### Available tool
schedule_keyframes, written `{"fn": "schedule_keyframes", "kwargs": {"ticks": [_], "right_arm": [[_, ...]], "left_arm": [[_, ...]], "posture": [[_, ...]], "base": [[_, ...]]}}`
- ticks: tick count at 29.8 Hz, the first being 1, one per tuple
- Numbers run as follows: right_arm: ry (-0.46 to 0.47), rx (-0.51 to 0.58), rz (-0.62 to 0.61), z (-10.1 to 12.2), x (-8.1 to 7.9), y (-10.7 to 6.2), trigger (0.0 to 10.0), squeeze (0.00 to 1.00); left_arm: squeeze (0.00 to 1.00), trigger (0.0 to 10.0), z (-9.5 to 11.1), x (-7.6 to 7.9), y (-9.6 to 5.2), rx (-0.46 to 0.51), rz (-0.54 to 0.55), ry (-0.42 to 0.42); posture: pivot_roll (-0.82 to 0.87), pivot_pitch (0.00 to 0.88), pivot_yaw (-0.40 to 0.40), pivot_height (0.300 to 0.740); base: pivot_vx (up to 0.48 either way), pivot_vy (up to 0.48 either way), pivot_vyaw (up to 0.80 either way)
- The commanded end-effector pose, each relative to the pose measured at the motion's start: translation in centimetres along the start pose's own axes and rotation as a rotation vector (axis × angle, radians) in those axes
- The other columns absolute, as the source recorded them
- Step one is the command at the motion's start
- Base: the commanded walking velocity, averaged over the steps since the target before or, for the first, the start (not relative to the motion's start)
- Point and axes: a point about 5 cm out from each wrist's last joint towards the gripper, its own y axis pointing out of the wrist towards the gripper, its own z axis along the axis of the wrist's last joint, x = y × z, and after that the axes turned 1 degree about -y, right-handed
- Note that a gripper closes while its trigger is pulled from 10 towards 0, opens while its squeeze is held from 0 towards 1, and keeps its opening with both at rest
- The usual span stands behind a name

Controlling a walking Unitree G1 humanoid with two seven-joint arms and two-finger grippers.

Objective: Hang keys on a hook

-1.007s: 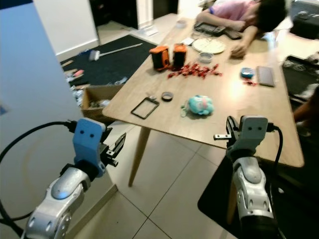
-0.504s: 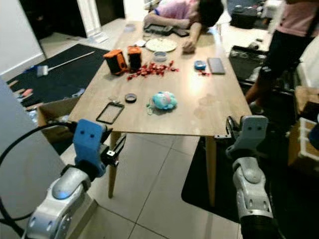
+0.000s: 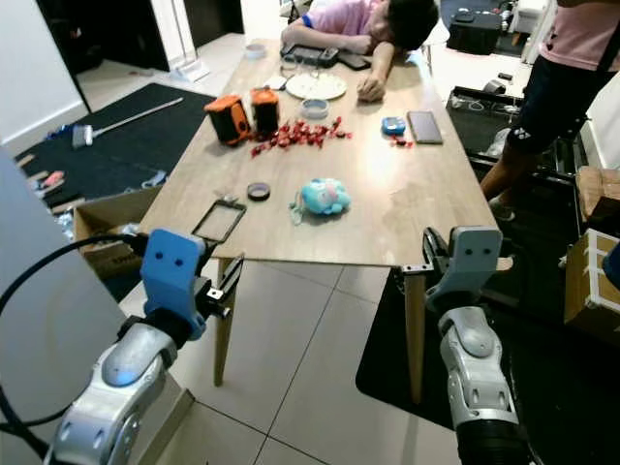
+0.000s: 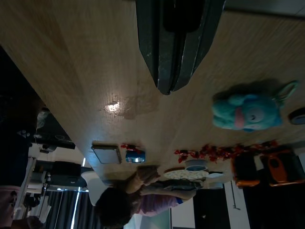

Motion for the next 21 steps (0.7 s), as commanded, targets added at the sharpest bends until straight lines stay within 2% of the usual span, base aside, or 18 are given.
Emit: {"fn": "schedule_keyframes", "kwargs": {"ticks": [1, 16, 21], "right_arm": [[-0.003, 0.016, 0.006, 0.21, -0.09, -0.14, 10.0, 0.0], [-0.002, 0.004, 0.015, -0.08, -0.3, -0.28, 10.0, 0.0], [-0.001, 0.002, 0.013, -0.13, -0.26, -0.31, 10.0, 0.0]], "left_arm": [[0.0, 10.0, -0.44, 0.24, 0.05, -0.015, 0.0, 0.005], [0.0, 10.0, -0.61, 0.26, -0.09, -0.02, 0.008, -0.001], [0.0, 10.0, -0.67, 0.16, -0.17, -0.029, 0.01, -0.01]], "posture": [[0.18, 0.185, 0.004, 0.74], [0.19, 0.198, 0.006, 0.74], [0.19, 0.199, 0.007, 0.74]], "base": [[0.458, 0.0, 0.0], [0.456, 0.0, 0.0], [0.294, 0.0, 0.0]]}}
